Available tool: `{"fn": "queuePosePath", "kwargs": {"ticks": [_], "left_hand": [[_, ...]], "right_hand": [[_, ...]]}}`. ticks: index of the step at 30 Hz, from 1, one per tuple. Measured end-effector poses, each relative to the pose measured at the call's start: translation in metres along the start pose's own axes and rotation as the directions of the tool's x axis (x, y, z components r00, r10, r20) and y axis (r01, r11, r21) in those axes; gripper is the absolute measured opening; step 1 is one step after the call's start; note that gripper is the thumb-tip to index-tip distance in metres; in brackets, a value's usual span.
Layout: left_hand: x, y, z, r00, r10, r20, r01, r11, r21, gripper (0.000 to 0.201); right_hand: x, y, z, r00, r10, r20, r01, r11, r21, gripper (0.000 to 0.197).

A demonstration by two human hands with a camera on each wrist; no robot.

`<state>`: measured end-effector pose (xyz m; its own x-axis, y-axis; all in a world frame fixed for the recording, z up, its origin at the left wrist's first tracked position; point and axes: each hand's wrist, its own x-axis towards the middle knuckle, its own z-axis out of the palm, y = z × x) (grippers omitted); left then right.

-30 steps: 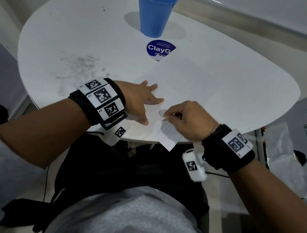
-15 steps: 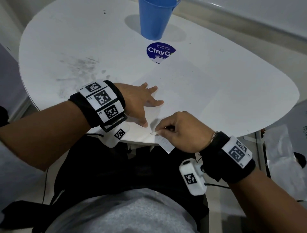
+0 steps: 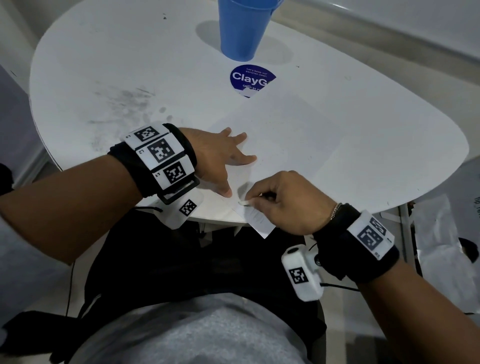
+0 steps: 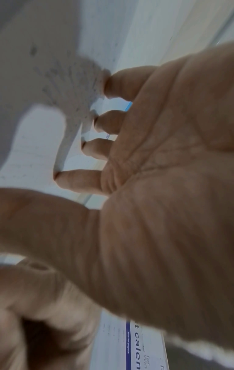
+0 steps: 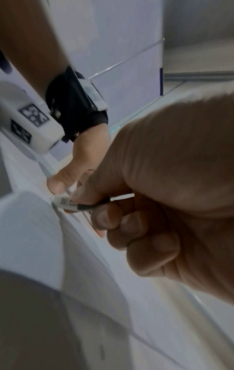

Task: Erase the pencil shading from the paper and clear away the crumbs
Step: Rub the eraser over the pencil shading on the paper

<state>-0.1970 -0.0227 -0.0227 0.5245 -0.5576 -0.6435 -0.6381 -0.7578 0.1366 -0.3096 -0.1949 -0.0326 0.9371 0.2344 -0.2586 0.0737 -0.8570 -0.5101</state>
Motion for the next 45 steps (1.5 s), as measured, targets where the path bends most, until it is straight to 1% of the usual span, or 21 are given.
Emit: {"fn": "queuePosePath", "kwargs": {"ticks": [1, 4, 5, 9, 10, 13, 14, 17, 18, 22, 23, 26, 27, 31, 34, 35, 37, 39, 40, 42, 45], "left_hand": [[0.000, 0.000, 0.000, 1.000, -0.001, -0.002, 0.001, 1.000, 0.001, 0.093], [-0.002, 0.001, -0.001, 1.000, -0.006, -0.001, 0.006, 1.000, 0.009, 0.092], [-0.002, 0.001, -0.001, 1.000, -0.006, 0.001, 0.006, 1.000, 0.012, 0.092], [-0.001, 0.001, -0.001, 1.000, -0.002, 0.004, 0.002, 1.000, 0.024, 0.093], [-0.001, 0.001, -0.001, 1.000, -0.002, 0.003, 0.002, 1.000, 0.023, 0.093], [-0.001, 0.001, 0.000, 1.000, -0.006, 0.007, 0.006, 1.000, 0.031, 0.092], [-0.001, 0.001, -0.001, 1.000, -0.006, 0.010, 0.005, 0.999, 0.035, 0.093], [-0.001, 0.000, -0.001, 1.000, 0.000, 0.019, -0.001, 0.999, 0.040, 0.094], [-0.001, 0.001, -0.001, 1.000, 0.002, 0.021, -0.003, 0.999, 0.042, 0.094], [-0.002, 0.001, -0.002, 0.999, -0.007, 0.044, 0.005, 0.998, 0.055, 0.090], [-0.003, 0.000, -0.002, 0.999, -0.008, 0.052, 0.005, 0.998, 0.059, 0.090], [-0.003, -0.001, -0.003, 0.998, -0.004, 0.061, 0.000, 0.998, 0.067, 0.091], [-0.003, -0.001, -0.003, 0.998, -0.003, 0.061, -0.001, 0.998, 0.070, 0.091], [-0.005, 0.000, -0.003, 0.998, -0.010, 0.063, 0.006, 0.998, 0.058, 0.092], [-0.006, 0.002, -0.004, 0.998, -0.010, 0.055, 0.007, 0.998, 0.059, 0.092], [-0.007, 0.002, -0.005, 0.999, -0.011, 0.051, 0.008, 0.998, 0.059, 0.091], [-0.008, 0.002, -0.005, 0.999, -0.013, 0.049, 0.011, 0.999, 0.051, 0.090], [-0.008, -0.001, -0.005, 0.999, -0.005, 0.045, 0.004, 1.000, 0.023, 0.089], [-0.007, -0.003, -0.005, 0.999, 0.001, 0.033, -0.002, 1.000, 0.008, 0.088], [-0.004, -0.006, -0.003, 1.000, 0.013, -0.020, -0.013, 0.999, -0.033, 0.088], [0.001, -0.008, 0.000, 0.995, 0.025, -0.099, -0.034, 0.995, -0.094, 0.093]], "right_hand": [[0.001, 0.001, 0.000, 1.000, 0.006, -0.022, -0.006, 1.000, 0.003, 0.016], [0.009, 0.010, -0.004, 0.975, 0.071, -0.208, -0.067, 0.997, 0.027, 0.017], [0.009, 0.009, -0.002, 0.973, 0.070, -0.219, -0.064, 0.997, 0.034, 0.017], [0.001, -0.009, 0.016, 0.997, -0.051, -0.062, 0.054, 0.997, 0.057, 0.017], [0.004, -0.007, 0.015, 0.997, -0.040, -0.069, 0.044, 0.997, 0.061, 0.017], [0.010, 0.003, 0.007, 0.980, 0.060, -0.191, -0.053, 0.998, 0.044, 0.016], [0.010, 0.003, 0.007, 0.977, 0.063, -0.202, -0.058, 0.998, 0.033, 0.016], [0.005, -0.010, 0.017, 0.993, -0.020, -0.112, 0.023, 0.999, 0.023, 0.017], [0.004, -0.013, 0.018, 0.994, -0.025, -0.104, 0.028, 0.999, 0.025, 0.018], [0.010, -0.005, 0.009, 0.980, 0.078, -0.183, -0.068, 0.996, 0.064, 0.018], [0.009, -0.006, 0.009, 0.982, 0.069, -0.174, -0.061, 0.997, 0.053, 0.018], [0.003, -0.015, 0.013, 0.993, -0.020, -0.113, 0.022, 1.000, 0.012, 0.018], [0.004, -0.015, 0.013, 0.993, -0.024, -0.113, 0.025, 1.000, 0.015, 0.018], [0.009, -0.002, 0.007, 0.985, 0.062, -0.163, -0.050, 0.996, 0.080, 0.016], [0.006, -0.005, 0.007, 0.997, 0.015, -0.078, -0.011, 0.998, 0.054, 0.015], [0.005, -0.005, 0.005, 0.997, 0.010, -0.072, -0.005, 0.998, 0.060, 0.014], [0.007, 0.000, -0.003, 0.989, 0.044, -0.141, -0.036, 0.997, 0.065, 0.014], [0.009, 0.011, -0.008, 0.967, 0.101, -0.232, -0.096, 0.995, 0.034, 0.016], [0.009, 0.015, -0.008, 0.959, 0.127, -0.252, -0.125, 0.992, 0.025, 0.017], [0.009, 0.019, -0.005, 0.954, 0.155, -0.257, -0.149, 0.988, 0.044, 0.018], [0.011, 0.019, 0.001, 0.953, 0.153, -0.263, -0.142, 0.988, 0.059, 0.018]]}}
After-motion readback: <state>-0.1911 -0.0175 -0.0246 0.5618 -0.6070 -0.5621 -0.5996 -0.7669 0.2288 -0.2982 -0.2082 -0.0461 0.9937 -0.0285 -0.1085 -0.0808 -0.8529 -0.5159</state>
